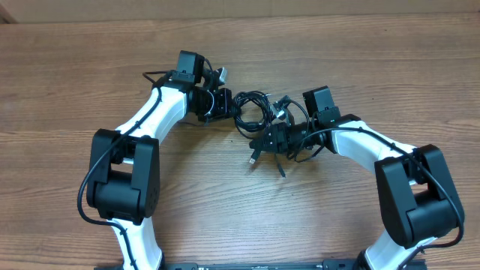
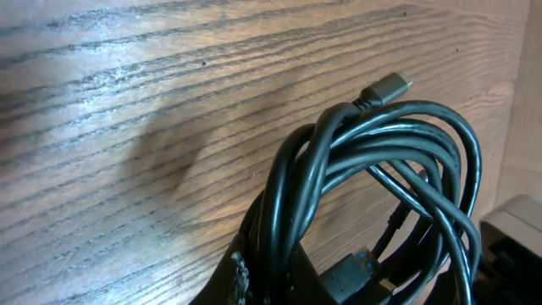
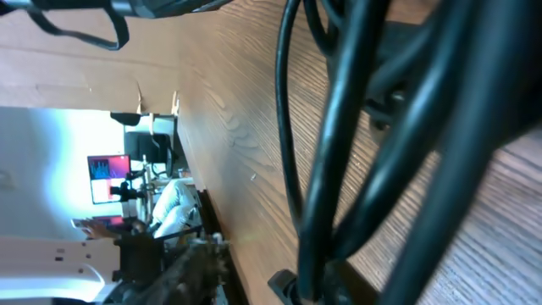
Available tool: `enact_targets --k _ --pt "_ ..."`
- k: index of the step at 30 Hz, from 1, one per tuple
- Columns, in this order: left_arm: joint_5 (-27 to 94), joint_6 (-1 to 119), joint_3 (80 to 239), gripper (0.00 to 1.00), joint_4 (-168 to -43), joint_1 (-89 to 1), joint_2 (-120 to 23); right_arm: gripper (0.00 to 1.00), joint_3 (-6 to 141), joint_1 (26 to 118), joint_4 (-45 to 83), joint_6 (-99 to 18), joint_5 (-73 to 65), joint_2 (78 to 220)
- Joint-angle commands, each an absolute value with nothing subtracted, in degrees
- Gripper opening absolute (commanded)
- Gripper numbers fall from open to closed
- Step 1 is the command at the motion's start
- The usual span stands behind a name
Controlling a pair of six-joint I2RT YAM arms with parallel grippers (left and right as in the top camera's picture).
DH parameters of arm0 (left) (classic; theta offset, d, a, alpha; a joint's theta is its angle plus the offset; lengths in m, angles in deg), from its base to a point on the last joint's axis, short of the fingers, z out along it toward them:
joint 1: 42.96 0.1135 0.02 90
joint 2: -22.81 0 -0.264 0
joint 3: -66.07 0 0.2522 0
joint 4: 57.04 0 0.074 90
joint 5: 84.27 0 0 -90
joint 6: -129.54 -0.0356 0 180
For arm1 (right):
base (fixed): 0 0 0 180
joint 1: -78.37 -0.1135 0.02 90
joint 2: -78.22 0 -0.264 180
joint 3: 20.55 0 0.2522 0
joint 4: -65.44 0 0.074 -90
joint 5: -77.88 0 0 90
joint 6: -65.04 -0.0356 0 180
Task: Untangle cables
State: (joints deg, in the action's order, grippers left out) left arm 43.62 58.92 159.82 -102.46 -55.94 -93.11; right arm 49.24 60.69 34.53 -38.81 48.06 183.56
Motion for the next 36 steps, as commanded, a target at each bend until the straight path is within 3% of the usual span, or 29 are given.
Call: enact_targets --k 1,4,5,11,18,22,28,29,31,32,36 --pt "44.3 62.9 161.2 0.04 -102.3 -55.7 -93.7 0.25 49.0 60.7 34.9 -38.6 47.9 183.9" --pt "44.3 61.8 161.2 0.04 -102.3 -55.7 -93.7 0.06 49.0 60.7 34.9 -39.2 46.4 183.9" --pt "44.2 60.4 161.2 0.04 -102.2 -55.7 -93.7 0.04 49.0 60.7 34.9 -41.0 46.4 183.9" --pt "43.6 50.5 161.2 0.04 -101.6 -55.9 -93.7 0.04 49.0 60.7 34.9 -51.6 47.2 183.9" --pt "31.5 50.3 161.2 0.04 -100.4 -58.1 -93.7 0.04 49.1 60.7 41.4 -58.3 51.3 183.9" --pt "23.0 54.0 161.2 0.04 -100.9 -60.8 -93.7 0.04 49.1 60.7 43.5 -59.7 43.2 183.9" --pt "22.0 55.0 161.7 0.08 -104.6 -63.0 -93.6 0.04 49.1 61.4 37.7 -59.6 32.5 183.9" --pt "22.0 55.0 162.7 0.17 -106.8 -63.0 -93.6 0.06 49.2 62.0 37.7 -59.7 32.8 183.9" --pt "22.0 55.0 164.2 0.43 -110.0 -63.0 -93.6 0.22 49.6 62.4 37.7 -59.6 33.6 183.8" --pt "22.0 54.7 165.5 0.51 -112.5 -63.0 -93.6 0.29 50.1 62.5 37.6 -59.4 34.1 183.8" --pt "17.3 52.7 172.7 0.57 -120.1 -62.7 -93.6 0.48 52.6 62.4 36.0 -57.6 34.4 183.6"
